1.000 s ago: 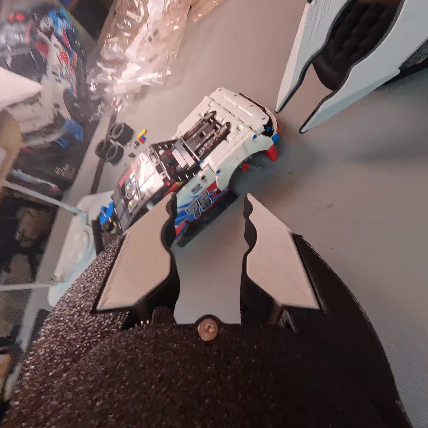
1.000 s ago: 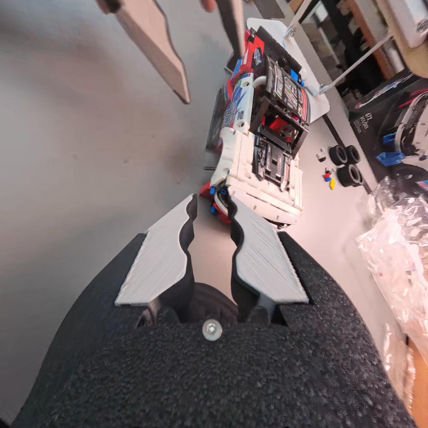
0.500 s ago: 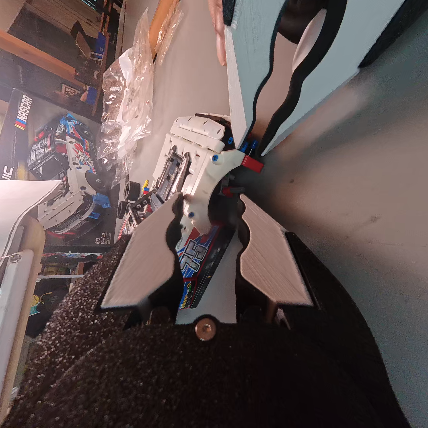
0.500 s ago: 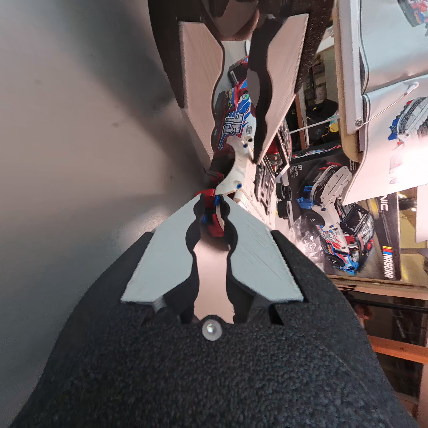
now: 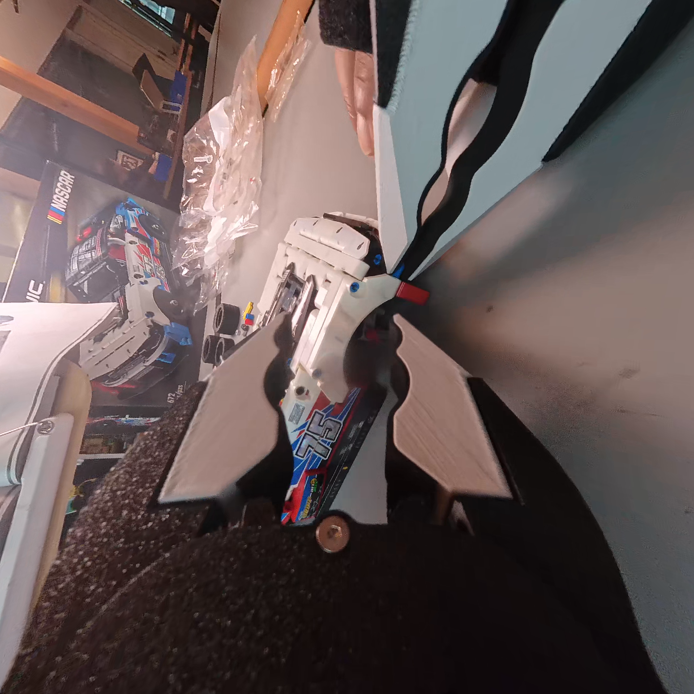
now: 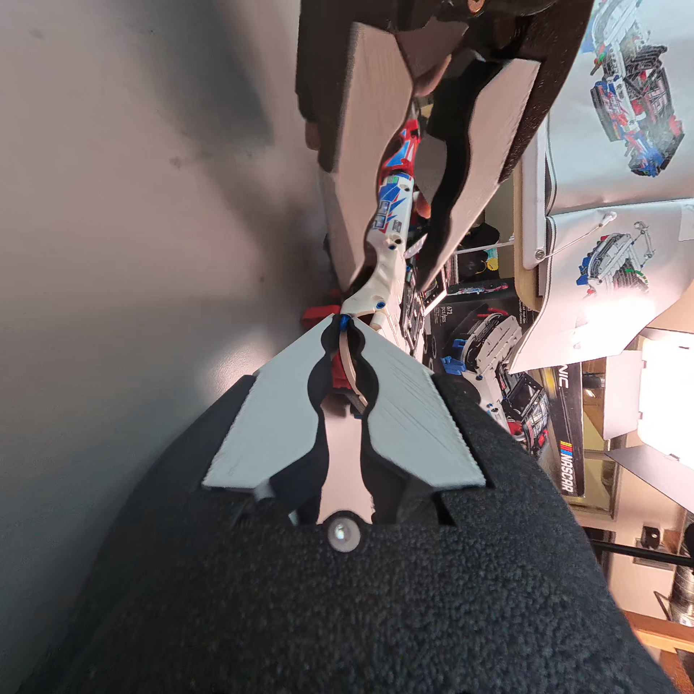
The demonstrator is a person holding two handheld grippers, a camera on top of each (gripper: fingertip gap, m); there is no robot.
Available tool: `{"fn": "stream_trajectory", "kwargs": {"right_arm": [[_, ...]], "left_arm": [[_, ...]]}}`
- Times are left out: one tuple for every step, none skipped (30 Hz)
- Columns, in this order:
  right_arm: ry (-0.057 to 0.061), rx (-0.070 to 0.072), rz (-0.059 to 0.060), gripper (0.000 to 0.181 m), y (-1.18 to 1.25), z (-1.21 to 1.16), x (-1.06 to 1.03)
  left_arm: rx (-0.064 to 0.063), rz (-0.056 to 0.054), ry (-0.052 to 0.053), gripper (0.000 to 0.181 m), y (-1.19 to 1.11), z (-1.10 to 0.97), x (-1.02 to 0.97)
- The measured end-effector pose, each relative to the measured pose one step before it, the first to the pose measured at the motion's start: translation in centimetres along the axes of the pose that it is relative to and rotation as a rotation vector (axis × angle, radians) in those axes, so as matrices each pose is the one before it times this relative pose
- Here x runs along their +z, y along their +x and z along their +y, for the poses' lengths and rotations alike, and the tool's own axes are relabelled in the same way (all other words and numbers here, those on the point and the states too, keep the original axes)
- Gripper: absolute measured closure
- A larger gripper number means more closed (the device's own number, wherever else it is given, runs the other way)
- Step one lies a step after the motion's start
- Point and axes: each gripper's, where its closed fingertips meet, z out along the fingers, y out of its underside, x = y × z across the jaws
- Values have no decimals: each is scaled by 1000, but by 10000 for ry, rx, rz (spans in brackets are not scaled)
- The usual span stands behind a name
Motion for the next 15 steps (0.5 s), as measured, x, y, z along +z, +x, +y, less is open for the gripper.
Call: {"fn": "stream_trajectory", "kwargs": {"right_arm": [[55,98,8,179,0,-14,-3],[29,117,17,179,10,5,-10],[18,61,14,179,7,1,-19],[7,60,1,179,-14,-4,-19],[10,81,-9,179,2,0,-24],[-29,134,-12,179,16,111,-39],[13,170,-33,179,1,107,-81],[1,121,-27,180,-7,81,-73],[-12,54,-19,180,-15,84,-68],[86,63,-79,180,-97,-72,-116],[42,48,-43,180,-45,17,-105],[14,72,-52,180,-44,54,-100],[-19,54,-37,180,-33,73,-93],[-27,45,-10,181,1,93,-49],[-33,65,-16,180,28,85,-26]], "left_arm": [[291,-17,-225,123,154,200,350],[198,-13,15,126,117,-115,282],[92,-72,-75,128,-30,49,336],[50,-137,-188,137,-137,267,400],[29,-95,18,138,-41,19,278],[-62,-58,85,139,-55,-65,113],[-110,-30,95,141,-25,-34,12],[-146,-29,122,144,38,-38,-39],[-134,-65,190,153,-51,-144,-160],[-62,4,46,153,-3,-20,-98],[21,0,13,154,52,-47,-20],[75,-32,31,154,60,-67,4],[-26,-23,77,155,13,-45,26],[-122,15,103,155,-18,-22,22],[-67,4,60,155,-11,-3,19]]}}
